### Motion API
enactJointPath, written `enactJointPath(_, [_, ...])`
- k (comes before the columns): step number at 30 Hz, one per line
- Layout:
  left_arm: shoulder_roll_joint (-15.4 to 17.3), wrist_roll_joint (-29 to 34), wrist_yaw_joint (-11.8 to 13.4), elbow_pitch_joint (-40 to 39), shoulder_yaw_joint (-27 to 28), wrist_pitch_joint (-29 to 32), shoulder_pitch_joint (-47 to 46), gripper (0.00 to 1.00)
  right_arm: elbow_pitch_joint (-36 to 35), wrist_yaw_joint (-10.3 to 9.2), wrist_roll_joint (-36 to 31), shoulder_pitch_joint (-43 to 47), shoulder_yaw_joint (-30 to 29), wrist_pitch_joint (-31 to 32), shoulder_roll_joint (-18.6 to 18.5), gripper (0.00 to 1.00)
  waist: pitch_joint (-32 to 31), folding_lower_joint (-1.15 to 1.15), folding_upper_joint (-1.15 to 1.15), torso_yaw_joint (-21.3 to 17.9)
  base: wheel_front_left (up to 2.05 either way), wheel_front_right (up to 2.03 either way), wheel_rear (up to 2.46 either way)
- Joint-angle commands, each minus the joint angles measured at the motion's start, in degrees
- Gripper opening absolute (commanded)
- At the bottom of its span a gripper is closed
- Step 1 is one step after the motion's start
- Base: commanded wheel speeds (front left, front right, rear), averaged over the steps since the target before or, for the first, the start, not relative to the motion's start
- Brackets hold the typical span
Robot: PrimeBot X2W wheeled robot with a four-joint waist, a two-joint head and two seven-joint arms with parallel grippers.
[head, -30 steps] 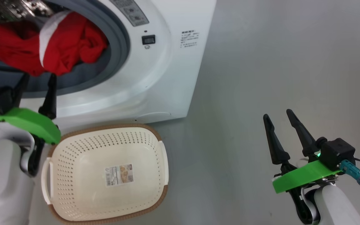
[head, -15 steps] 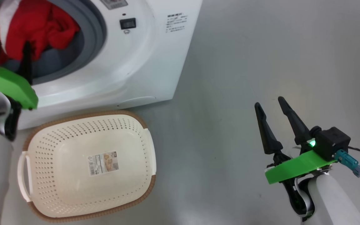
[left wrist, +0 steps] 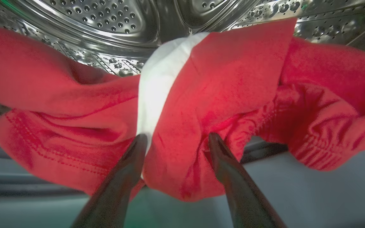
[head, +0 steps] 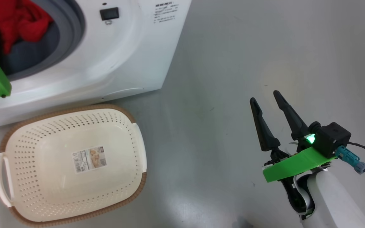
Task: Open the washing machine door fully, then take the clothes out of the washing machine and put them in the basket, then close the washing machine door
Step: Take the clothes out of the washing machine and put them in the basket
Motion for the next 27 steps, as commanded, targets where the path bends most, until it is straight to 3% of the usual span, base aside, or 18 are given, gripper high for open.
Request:
enactJointPath(1, [3.42, -1.02, 0.04, -0.45, 0.17, 0.00, -1.57, 1.00, -1.61, 0.36, 0.75, -0.18, 1.00, -0.37, 0.10, 1.00, 0.74, 0.00, 0.00, -0.65, 0.00, 0.00, 0.00])
enactJointPath(18, [5.16, -2.01, 0.04, 1.79, -4.68, -0.36, -5.44, 1.00, -2.23, 0.36, 1.84, -1.00, 1.70, -0.37, 0.10, 1.00, 3.26, 0.00, 0.00, -1.86, 0.00, 0.00, 0.00])
enactJointPath(19, [5.09, -2.11, 0.04, 1.82, -5.04, -0.31, -5.62, 0.91, -2.21, 0.36, 1.88, -1.06, 1.70, -0.37, 0.10, 1.00, 3.33, 0.00, 0.00, -1.87, 0.00, 0.00, 0.00])
enactJointPath(20, [5.07, -2.26, 0.04, 1.85, -5.34, -0.30, -5.79, 0.56, -2.17, 0.36, 1.93, -1.13, 1.70, -0.37, 0.10, 1.00, 3.39, 0.00, 0.00, -1.88, 0.00, 0.00, 0.00])
enactJointPath(21, [5.06, -2.40, 0.04, 1.90, -5.62, -0.34, -5.91, 0.40, -2.12, 0.36, 1.98, -1.19, 1.71, -0.37, 0.10, 1.00, 3.43, 0.00, 0.00, -1.89, 0.00, 0.00, 0.00])
enactJointPath(22, [5.04, -2.55, 0.04, 1.97, -5.88, -0.38, -5.96, 0.15, -2.06, 0.36, 2.04, -1.26, 1.73, -0.37, 0.10, 1.00, 3.41, 0.00, 0.00, -1.92, 0.00, 0.00, 0.00])
enactJointPath(23, [4.99, -2.72, 0.04, 2.04, -6.14, -0.42, -5.93, 0.00, -2.02, 0.36, 2.07, -1.33, 1.73, -0.37, 0.10, 1.00, 3.37, 0.00, 0.00, -1.93, 0.00, 0.00, 0.00])
enactJointPath(27, [4.77, -3.64, 0.04, 2.14, -7.24, -0.63, -5.54, 0.00, -2.01, 0.36, 2.00, -1.37, 1.64, -0.37, 0.10, 1.00, 3.03, 0.00, 0.00, -1.86, 0.00, 0.00, 0.00])
